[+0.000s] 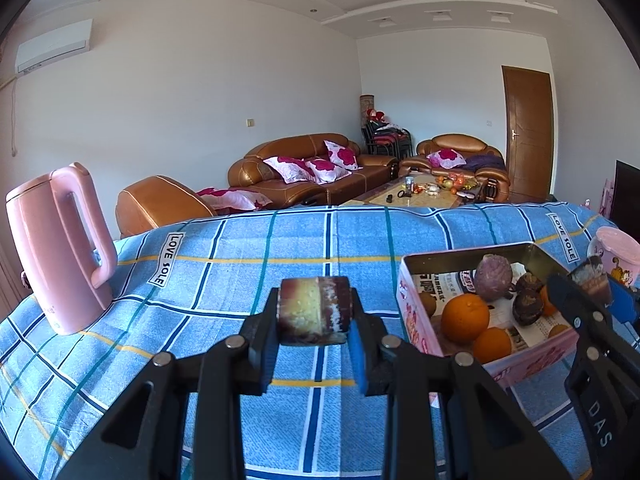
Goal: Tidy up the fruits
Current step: 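Lift both held containers and carry them toward the tin box, then lower both containers into the tin box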
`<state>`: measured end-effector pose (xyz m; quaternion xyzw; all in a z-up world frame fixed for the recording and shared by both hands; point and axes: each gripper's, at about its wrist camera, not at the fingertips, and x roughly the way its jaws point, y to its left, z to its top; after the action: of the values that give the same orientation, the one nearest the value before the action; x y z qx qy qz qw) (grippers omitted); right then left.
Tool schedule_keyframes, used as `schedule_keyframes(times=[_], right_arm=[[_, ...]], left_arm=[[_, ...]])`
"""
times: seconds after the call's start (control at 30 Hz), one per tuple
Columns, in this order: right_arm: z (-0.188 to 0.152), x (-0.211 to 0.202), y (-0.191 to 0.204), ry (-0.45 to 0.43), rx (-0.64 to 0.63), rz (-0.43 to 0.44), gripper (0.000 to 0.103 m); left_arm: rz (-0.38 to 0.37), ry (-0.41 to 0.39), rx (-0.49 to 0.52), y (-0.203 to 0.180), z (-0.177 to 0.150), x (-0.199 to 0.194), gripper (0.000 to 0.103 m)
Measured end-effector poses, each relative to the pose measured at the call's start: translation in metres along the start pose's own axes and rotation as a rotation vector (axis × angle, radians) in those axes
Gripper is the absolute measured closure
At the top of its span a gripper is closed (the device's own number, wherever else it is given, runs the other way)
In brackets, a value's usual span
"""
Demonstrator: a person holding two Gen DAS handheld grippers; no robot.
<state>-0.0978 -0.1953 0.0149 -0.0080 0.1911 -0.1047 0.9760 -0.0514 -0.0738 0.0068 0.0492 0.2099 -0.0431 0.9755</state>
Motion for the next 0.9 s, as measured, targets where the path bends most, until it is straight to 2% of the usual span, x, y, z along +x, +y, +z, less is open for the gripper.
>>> schedule_keyframes(times=[0.63, 0.9], right_arm=[[-0.001, 0.002, -0.054, -0.003, 0.025, -0.096, 0.067], [0.000, 0.005, -0.074, -0.015, 0.023, -0.190, 0.068]], left_arm=[[-0.099, 0.021, 0.015, -0.045, 0.004, 0.003, 0.072], [-0.154, 0.034, 0.021, -0.069, 0.008, 0.007, 0.072]])
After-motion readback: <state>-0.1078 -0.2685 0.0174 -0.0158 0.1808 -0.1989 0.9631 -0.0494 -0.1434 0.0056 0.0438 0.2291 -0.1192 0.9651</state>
